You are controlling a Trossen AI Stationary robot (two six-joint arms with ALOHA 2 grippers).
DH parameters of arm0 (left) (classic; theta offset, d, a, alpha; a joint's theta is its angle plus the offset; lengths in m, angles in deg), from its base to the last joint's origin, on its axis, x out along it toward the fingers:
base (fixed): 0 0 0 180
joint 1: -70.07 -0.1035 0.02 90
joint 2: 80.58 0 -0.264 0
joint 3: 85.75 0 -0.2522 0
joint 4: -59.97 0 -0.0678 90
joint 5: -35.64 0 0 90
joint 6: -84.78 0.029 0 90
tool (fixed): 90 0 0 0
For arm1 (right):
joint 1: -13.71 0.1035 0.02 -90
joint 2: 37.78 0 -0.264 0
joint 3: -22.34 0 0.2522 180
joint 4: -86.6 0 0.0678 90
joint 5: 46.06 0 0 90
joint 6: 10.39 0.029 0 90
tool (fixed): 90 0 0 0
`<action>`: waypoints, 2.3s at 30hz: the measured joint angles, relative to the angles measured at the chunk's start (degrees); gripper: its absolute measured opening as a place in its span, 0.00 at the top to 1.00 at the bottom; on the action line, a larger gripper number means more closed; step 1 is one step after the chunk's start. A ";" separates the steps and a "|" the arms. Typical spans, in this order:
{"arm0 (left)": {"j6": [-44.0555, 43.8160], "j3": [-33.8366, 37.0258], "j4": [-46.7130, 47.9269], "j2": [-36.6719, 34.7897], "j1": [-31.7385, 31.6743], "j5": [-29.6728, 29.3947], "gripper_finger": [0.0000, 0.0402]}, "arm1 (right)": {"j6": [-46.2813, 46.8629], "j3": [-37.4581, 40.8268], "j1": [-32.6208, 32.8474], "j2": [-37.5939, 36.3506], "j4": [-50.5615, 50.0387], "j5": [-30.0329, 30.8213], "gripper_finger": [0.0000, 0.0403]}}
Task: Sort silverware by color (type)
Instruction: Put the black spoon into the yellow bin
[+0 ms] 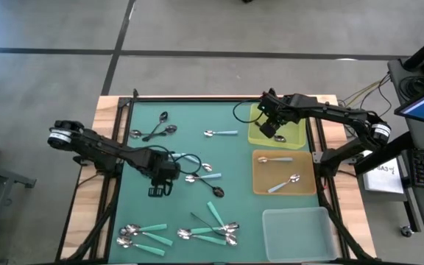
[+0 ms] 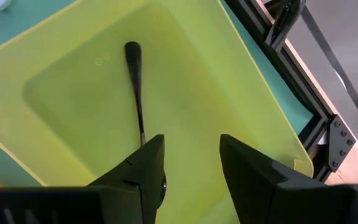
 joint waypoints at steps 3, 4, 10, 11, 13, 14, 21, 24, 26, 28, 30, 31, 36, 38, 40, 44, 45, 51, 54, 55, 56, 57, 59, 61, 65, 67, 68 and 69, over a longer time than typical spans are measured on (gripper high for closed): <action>-0.02 0.16 -0.13 0.00 0.00 0.00 0.90 | 0.00 0.00 0.00 0.00 0.00 0.00 0.63; -0.02 0.32 -0.17 0.21 0.00 0.00 0.90 | 0.00 0.00 0.00 0.00 0.00 0.00 0.63; -0.46 -0.49 0.24 4.42 0.00 0.20 0.89 | -0.01 0.01 0.01 0.00 0.01 -0.01 0.63; -0.78 -0.60 0.38 5.29 0.00 0.27 0.88 | 0.00 0.02 0.00 0.00 0.02 -0.02 0.63; -1.83 -0.81 0.50 7.11 0.00 0.77 0.86 | -0.02 0.02 0.00 0.00 0.05 -0.02 0.63; -2.28 -0.80 0.39 7.96 0.00 1.28 0.85 | -0.04 0.02 0.00 0.00 0.11 -0.02 0.63; -3.14 -1.21 0.03 10.84 0.00 1.78 0.73 | 0.31 0.02 0.00 0.00 0.40 0.00 0.63; -3.46 -1.21 -0.15 10.73 0.00 1.88 0.70 | 1.28 0.02 0.00 0.00 0.46 0.00 0.63; -3.97 -1.55 -0.01 10.71 0.00 1.95 0.70 | 1.42 0.02 0.00 0.00 0.56 0.00 0.63; -5.18 -1.88 0.20 10.75 0.00 1.93 0.72 | 2.16 0.02 0.00 0.00 0.65 0.00 0.63; -6.54 -2.02 0.30 10.78 0.00 1.89 0.76 | 2.93 0.02 0.00 0.00 0.71 0.00 0.63; -7.28 -2.04 0.28 10.78 0.00 1.89 0.80 | 2.94 0.02 0.00 0.00 0.76 0.01 0.63; -12.65 -2.04 -0.15 10.78 0.00 2.06 0.97 | 2.97 0.02 0.00 0.00 0.87 0.00 0.63; -14.58 -2.06 -0.13 10.78 -0.02 2.06 0.97 | 2.97 0.04 0.00 0.00 0.89 0.00 0.63; -15.12 -2.42 0.40 10.78 -0.02 2.04 0.98 | 2.97 0.03 0.00 0.00 0.87 0.00 0.63; -15.26 -4.40 2.41 9.99 -0.28 1.77 0.99 | 3.38 0.04 0.00 -0.12 0.90 0.00 0.63; -15.28 -4.86 2.72 9.59 -0.40 1.76 0.99 | 3.81 0.04 0.00 -0.21 0.97 -0.04 0.63; -19.49 -6.90 -2.05 6.56 -1.39 -2.79 0.99 | 5.97 -1.94 0.02 -0.59 1.68 -3.67 0.63; -22.67 -6.91 -8.58 5.54 -2.13 -6.11 0.99 | 5.90 -3.38 0.40 -0.70 2.09 -7.40 0.63; -24.22 -6.91 -10.37 5.09 -2.59 -7.69 0.99 | 5.88 -3.56 0.62 -0.73 2.65 -8.32 0.63; -25.77 -6.83 -13.27 4.86 -3.06 -9.63 0.99 | 5.90 -3.60 0.74 -0.88 3.26 -9.18 0.63; -26.94 -6.69 -16.63 4.83 -3.47 -11.28 1.00 | 6.02 -3.57 1.05 -0.94 4.02 -9.99 0.63; -27.63 -6.52 -21.51 4.74 -4.40 -13.89 1.00 | 6.75 -3.41 1.72 -1.01 7.00 -12.44 0.63; -27.50 -6.58 -27.60 4.68 -5.26 -14.73 1.00 | 7.96 -3.03 2.50 -1.01 10.48 -16.23 0.63; -25.55 -6.63 -31.95 4.79 -7.06 -15.31 1.00 | 10.92 -1.72 4.71 -1.01 20.86 -25.46 0.63; -25.12 -6.63 -32.38 4.76 -8.25 -15.98 1.00 | 12.51 -1.06 5.88 -1.01 25.27 -29.10 0.63; -25.01 -6.63 -32.85 4.73 -8.92 -16.60 1.00 | 12.86 -0.75 6.48 -1.01 27.44 -30.53 0.63; -24.54 -6.63 -33.16 4.63 -9.66 -17.34 1.00 | 13.25 -0.45 7.22 -1.01 29.32 -31.66 0.63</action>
